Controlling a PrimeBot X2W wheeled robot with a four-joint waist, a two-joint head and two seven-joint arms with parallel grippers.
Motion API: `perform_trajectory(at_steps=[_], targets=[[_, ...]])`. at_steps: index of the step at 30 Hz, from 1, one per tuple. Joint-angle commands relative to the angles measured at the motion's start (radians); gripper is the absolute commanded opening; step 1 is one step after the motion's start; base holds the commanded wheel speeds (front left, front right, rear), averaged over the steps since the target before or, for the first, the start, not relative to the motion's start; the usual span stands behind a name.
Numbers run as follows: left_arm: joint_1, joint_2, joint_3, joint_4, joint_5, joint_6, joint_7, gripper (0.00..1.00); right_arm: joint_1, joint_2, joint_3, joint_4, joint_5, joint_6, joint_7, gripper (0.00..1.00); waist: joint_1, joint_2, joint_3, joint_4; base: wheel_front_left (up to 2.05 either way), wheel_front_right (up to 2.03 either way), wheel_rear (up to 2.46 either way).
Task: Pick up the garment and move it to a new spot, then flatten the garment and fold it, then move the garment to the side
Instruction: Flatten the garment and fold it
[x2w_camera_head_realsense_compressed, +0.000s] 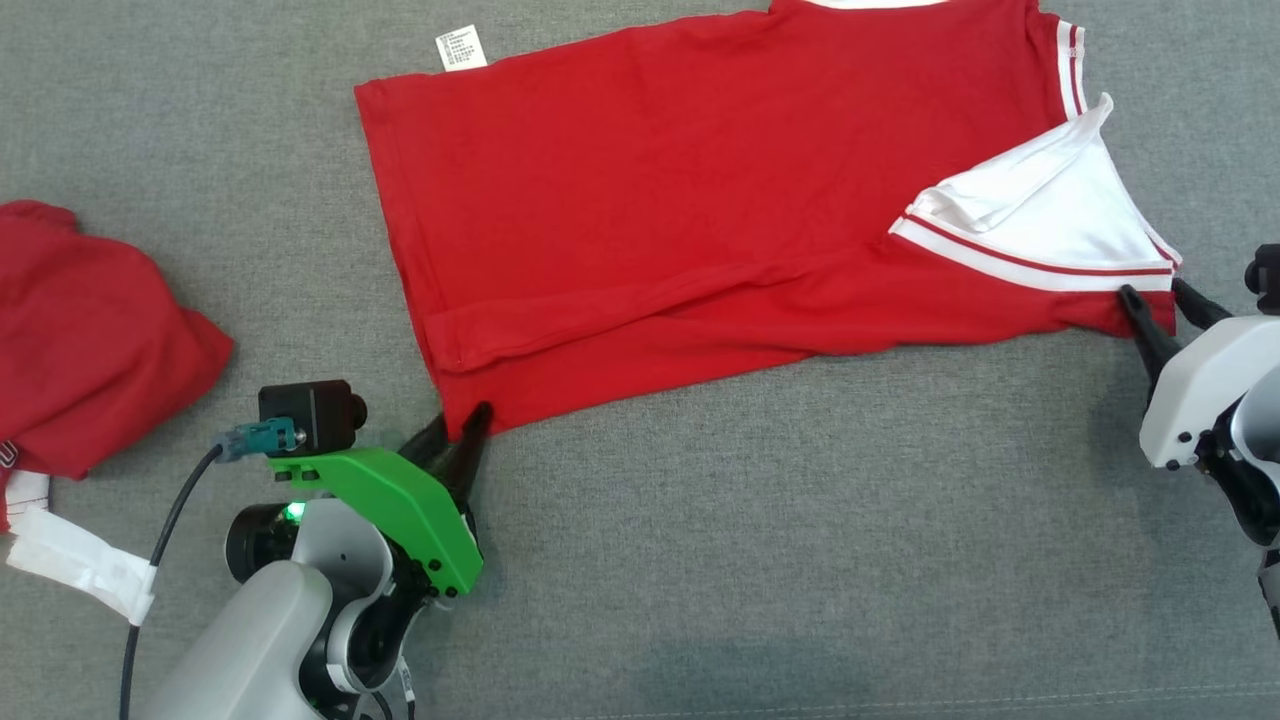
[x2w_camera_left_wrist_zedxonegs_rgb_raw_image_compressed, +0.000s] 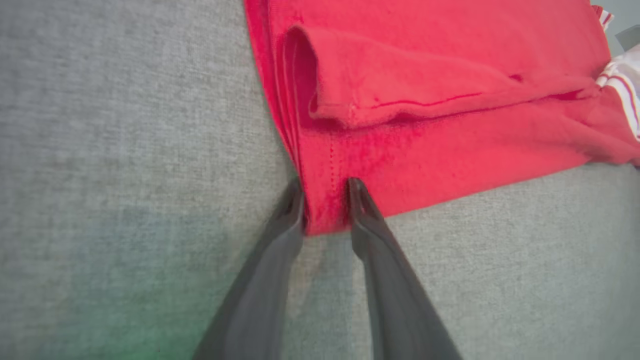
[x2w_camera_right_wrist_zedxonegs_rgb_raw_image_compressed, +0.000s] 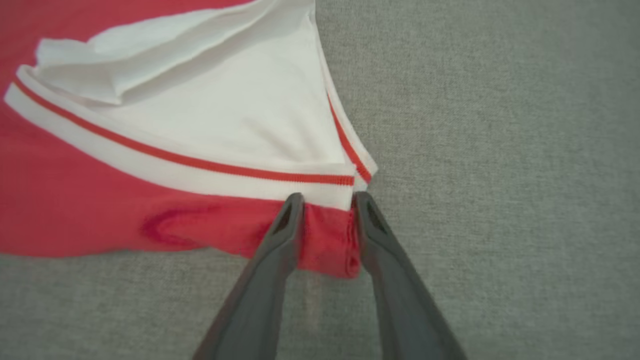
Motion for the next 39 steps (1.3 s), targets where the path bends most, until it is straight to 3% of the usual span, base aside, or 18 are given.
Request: perform_trajectory(at_steps=[1,12,18,28,34,39], targets=[[0.03,-0.019,-0.042,0.03,-0.026,-0.014,0.041,0.0,-0.014,-0.009,0.004,0.011,0.011,-0.001,0.012,0.0,0.0,-0.0001,-0.002,-0.001,0.0,0.0,0.0],[0.04,0.039,-0.009,-0.017,-0.088,-0.059,0.097,0.0,-0.066,-0.054,-0.015,0.055,0.081,-0.002,0.07,0.0,0.0,-0.0001,-0.023,-0.002,0.0,0.0,0.0],[0.094,0.1,-0.021,-0.111,-0.127,-0.091,0.153,0.0,0.006,-0.104,-0.015,0.0,0.149,-0.002,0.153,0.0,0.0,-0.0001,-0.058,-0.005,0.0,0.0,0.0],[0.254,0.214,0.015,-0.297,-0.166,-0.06,0.152,0.0,0.302,-0.188,-0.098,-0.287,0.293,-0.002,0.302,0.0,0.0,-0.0001,-0.106,-0.028,0.0,0.0,0.0],[0.325,0.25,0.027,-0.343,-0.175,-0.039,0.137,0.0,0.442,-0.155,-0.143,-0.42,0.31,-0.002,0.356,0.0,0.0,-0.0001,-0.11,-0.038,0.0,0.0,0.0],[0.33,0.26,0.016,-0.33,-0.136,-0.017,0.128,0.0,0.477,-0.109,-0.133,-0.431,0.278,-0.002,0.349,0.0,0.0,-0.0001,-0.125,-0.032,0.0,0.0,0.0]])
